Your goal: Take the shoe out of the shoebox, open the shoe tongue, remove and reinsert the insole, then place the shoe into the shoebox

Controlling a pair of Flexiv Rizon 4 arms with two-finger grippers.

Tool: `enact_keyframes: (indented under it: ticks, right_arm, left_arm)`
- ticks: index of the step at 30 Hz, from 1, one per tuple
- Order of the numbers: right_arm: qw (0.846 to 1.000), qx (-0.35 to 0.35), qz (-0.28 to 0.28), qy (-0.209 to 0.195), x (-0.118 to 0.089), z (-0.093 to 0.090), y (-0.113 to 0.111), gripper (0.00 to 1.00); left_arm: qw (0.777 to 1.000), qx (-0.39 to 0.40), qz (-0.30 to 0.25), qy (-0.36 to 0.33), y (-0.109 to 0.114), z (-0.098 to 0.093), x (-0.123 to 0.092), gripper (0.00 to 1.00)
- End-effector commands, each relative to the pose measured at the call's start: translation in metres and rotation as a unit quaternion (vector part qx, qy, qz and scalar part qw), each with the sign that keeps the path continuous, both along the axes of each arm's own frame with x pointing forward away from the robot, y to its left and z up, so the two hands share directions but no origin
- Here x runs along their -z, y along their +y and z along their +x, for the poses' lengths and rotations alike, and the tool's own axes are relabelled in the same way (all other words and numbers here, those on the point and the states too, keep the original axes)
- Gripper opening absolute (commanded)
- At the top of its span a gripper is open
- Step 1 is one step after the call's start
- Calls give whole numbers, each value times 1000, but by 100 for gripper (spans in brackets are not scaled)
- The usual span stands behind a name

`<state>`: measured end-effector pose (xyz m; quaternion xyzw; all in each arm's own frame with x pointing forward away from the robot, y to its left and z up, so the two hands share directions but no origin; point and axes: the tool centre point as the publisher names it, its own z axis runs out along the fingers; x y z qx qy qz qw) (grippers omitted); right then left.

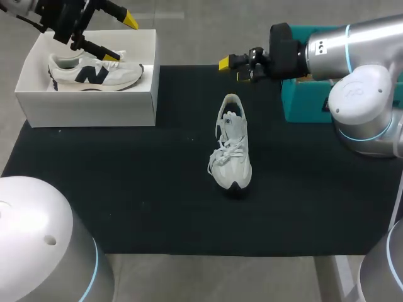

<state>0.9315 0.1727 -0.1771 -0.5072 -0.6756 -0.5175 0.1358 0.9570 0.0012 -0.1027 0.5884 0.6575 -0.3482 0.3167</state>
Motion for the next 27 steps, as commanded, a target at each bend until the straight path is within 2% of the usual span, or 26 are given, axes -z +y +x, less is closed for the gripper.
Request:
enact_keyframes:
  ticks: [1,17,22,27]
  right_arm:
    - [1000,1,-2,0,0,-1,1,100]
    - [1000,1,-2,0,0,-1,1,100]
    - [997,32,-63,25,-3,3,4,100]
    - [990,60,-120,46,-6,0,4,100]
  left_arm:
    - [1000,1,2,0,0,1,0,100]
    - [1000,1,2,0,0,1,0,100]
    - [1000,1,2,0,0,1,0,100]
    - [1000,1,2,0,0,1,0,100]
